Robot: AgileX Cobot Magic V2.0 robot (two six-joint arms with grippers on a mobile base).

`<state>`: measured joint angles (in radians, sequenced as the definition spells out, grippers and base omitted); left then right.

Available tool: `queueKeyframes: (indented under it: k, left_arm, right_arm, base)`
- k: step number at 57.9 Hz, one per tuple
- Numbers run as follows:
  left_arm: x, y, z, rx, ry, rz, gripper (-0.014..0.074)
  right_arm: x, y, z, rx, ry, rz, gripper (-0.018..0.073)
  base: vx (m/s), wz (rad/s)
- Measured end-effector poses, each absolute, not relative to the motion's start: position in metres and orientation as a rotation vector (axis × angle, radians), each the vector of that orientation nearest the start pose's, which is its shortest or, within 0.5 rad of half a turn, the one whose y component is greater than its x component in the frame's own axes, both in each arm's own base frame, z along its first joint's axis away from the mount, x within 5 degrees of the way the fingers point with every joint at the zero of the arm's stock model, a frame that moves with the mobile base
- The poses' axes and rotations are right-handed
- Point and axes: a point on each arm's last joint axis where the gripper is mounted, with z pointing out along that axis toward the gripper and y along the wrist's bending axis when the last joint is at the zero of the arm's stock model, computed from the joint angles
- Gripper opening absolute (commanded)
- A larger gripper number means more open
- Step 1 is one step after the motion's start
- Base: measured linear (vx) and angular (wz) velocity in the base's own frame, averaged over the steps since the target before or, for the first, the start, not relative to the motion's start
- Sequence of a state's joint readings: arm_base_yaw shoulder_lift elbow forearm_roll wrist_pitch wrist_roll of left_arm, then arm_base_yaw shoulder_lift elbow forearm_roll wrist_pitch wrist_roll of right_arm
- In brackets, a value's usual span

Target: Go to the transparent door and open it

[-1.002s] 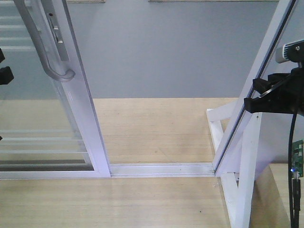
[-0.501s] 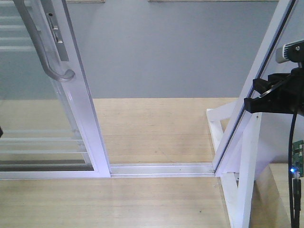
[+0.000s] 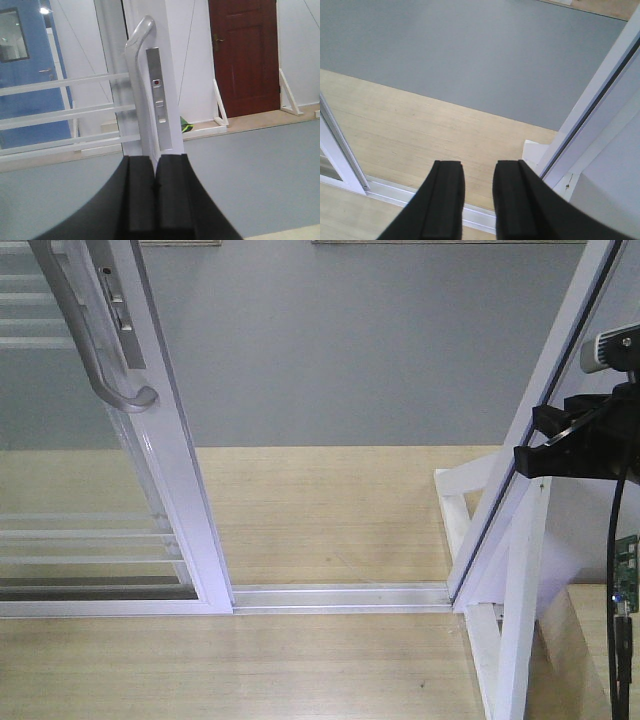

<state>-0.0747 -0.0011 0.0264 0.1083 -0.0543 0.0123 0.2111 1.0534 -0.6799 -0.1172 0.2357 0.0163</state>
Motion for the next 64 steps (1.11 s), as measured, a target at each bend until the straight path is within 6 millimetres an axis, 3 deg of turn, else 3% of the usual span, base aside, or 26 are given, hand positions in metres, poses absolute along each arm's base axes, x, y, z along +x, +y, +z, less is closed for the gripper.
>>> queueKeyframes:
  k: [36, 45, 54, 64]
  left_arm:
    - [0.058, -0.004, 0.2, 0.148, 1.532, 0.038, -0.0007]
    - [0.058, -0.004, 0.2, 0.148, 1.532, 0.038, -0.0007]
    - [0.058, -0.004, 0.2, 0.148, 1.532, 0.038, -0.0007]
    - [0.058, -0.004, 0.2, 0.148, 1.532, 0.038, -0.0007]
  right_arm:
    - [0.208, 0.042, 0.297, -0.303, 2.05, 0.04, 0.0248]
    - [0.176, 0.027, 0.291, -0.198, 1.909, 0.063, 0.0125]
    - [0.126, 0.001, 0.252, 0.026, 1.708, 0.028, -0.0015]
    - [0.087, -0.005, 0.226, -0.003, 1.557, -0.093, -0.0012]
  base:
    - [0.0, 0.0]
    - [0.0, 0.0]
    - [0.0, 0.0]
    - [0.0, 0.0]
